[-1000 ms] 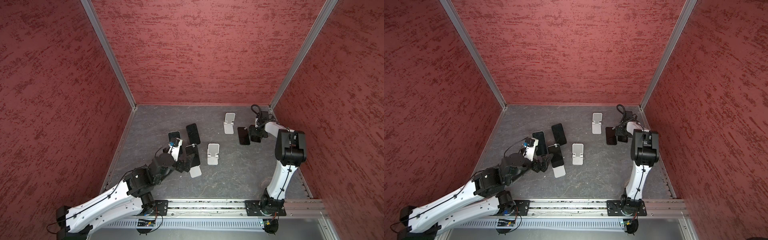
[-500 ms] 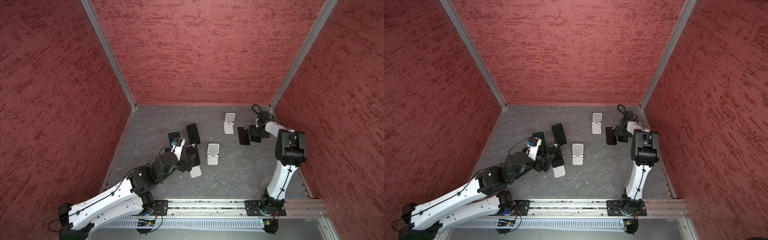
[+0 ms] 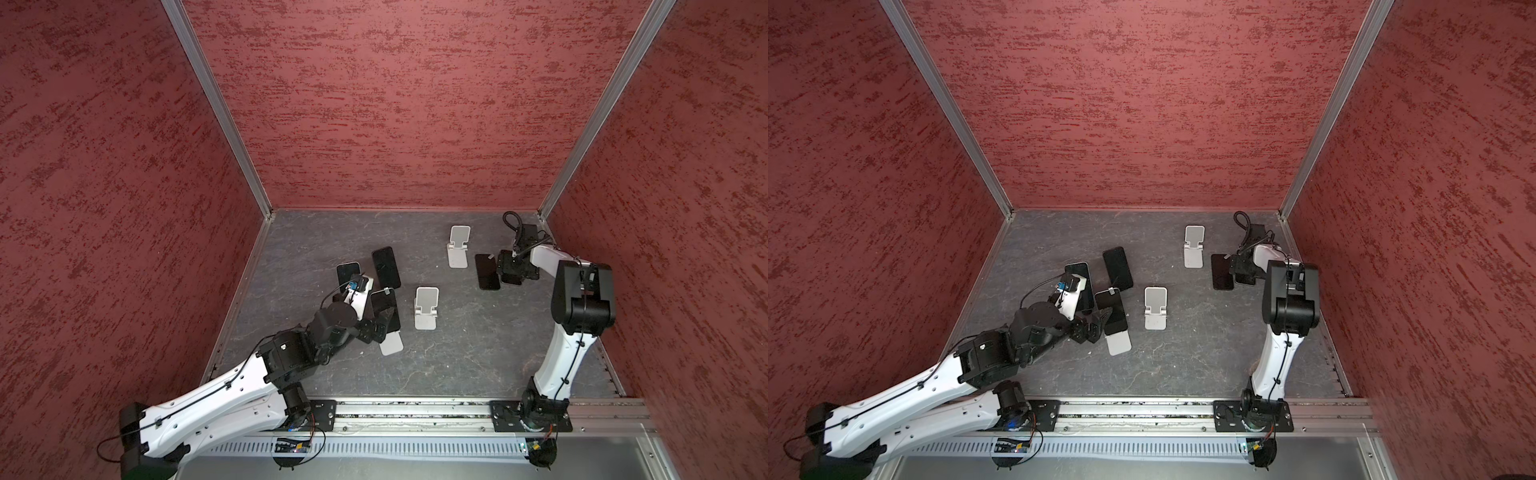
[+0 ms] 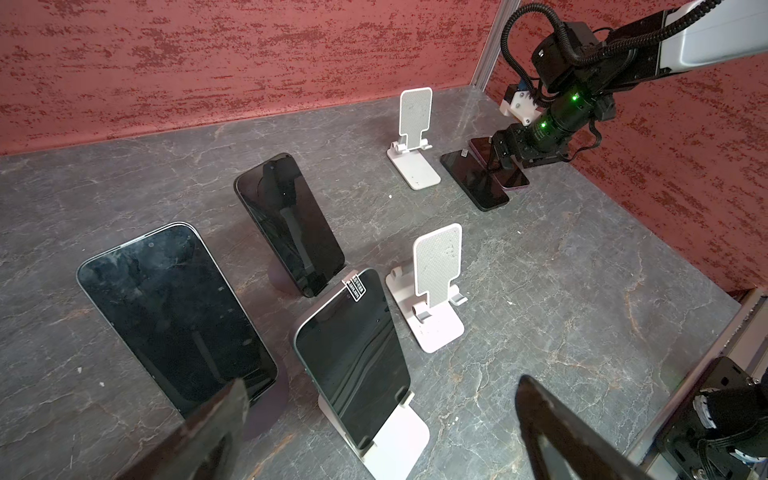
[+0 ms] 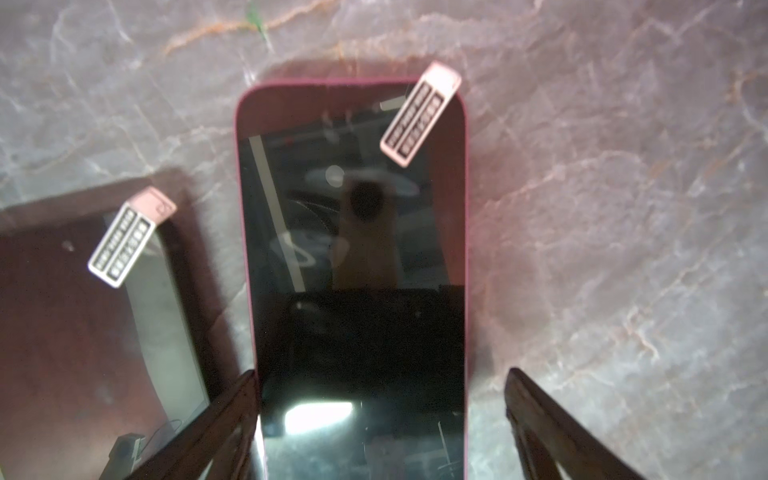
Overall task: Remove the phone from the phone stand
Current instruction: 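Open the right gripper and release the pink-edged phone on the table, then lift the right gripper and swing it back toward the white stands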
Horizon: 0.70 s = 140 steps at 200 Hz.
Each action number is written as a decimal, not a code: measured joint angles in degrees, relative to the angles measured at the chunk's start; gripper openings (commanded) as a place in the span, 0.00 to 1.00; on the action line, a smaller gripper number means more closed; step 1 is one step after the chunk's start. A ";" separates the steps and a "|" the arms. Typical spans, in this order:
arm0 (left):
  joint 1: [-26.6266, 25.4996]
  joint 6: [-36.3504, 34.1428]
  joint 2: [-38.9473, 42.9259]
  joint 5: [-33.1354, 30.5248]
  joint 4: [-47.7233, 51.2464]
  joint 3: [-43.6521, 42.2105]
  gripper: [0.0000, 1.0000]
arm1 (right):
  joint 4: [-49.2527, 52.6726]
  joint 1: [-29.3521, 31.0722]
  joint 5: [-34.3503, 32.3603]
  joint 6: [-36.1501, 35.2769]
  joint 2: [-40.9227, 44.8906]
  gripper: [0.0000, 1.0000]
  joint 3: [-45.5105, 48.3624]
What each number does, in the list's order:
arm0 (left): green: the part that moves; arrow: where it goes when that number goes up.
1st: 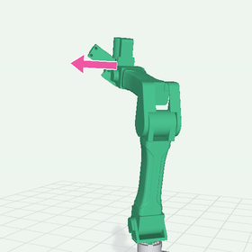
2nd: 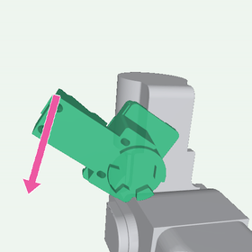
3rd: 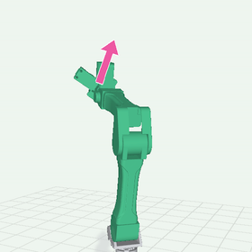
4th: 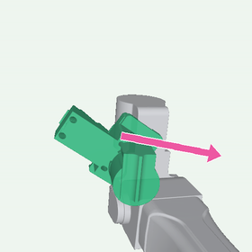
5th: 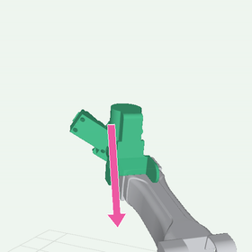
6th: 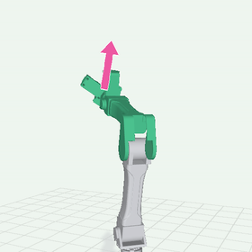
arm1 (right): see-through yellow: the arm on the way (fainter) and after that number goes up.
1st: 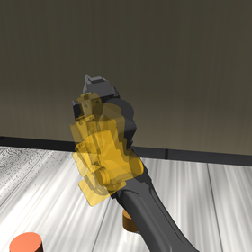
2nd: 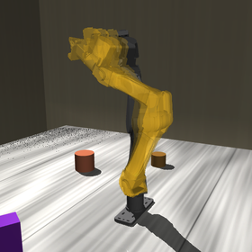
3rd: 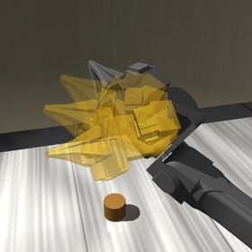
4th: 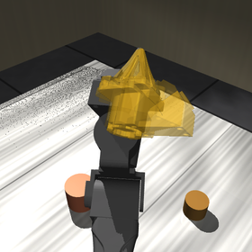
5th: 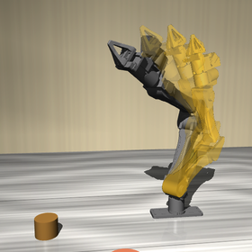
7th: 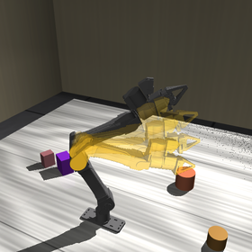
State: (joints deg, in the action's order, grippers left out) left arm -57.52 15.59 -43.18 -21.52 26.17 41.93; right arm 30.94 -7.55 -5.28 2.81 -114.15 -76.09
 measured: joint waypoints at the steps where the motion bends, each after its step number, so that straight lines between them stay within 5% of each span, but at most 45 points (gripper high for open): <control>1: 0.00 0.00 0.00 0.00 0.00 0.00 1.00 | 0.02 0.00 0.00 0.00 0.04 0.92 0.04; 140: -2.36 0.15 -3.39 -0.55 -0.90 0.42 1.00 | -0.83 4.96 8.28 4.52 17.86 0.93 8.96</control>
State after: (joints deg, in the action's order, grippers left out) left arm -59.88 15.75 -46.57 -22.06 25.28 42.35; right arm 30.11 -2.59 3.01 7.33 -96.29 -67.13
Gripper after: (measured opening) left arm 0.996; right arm 0.933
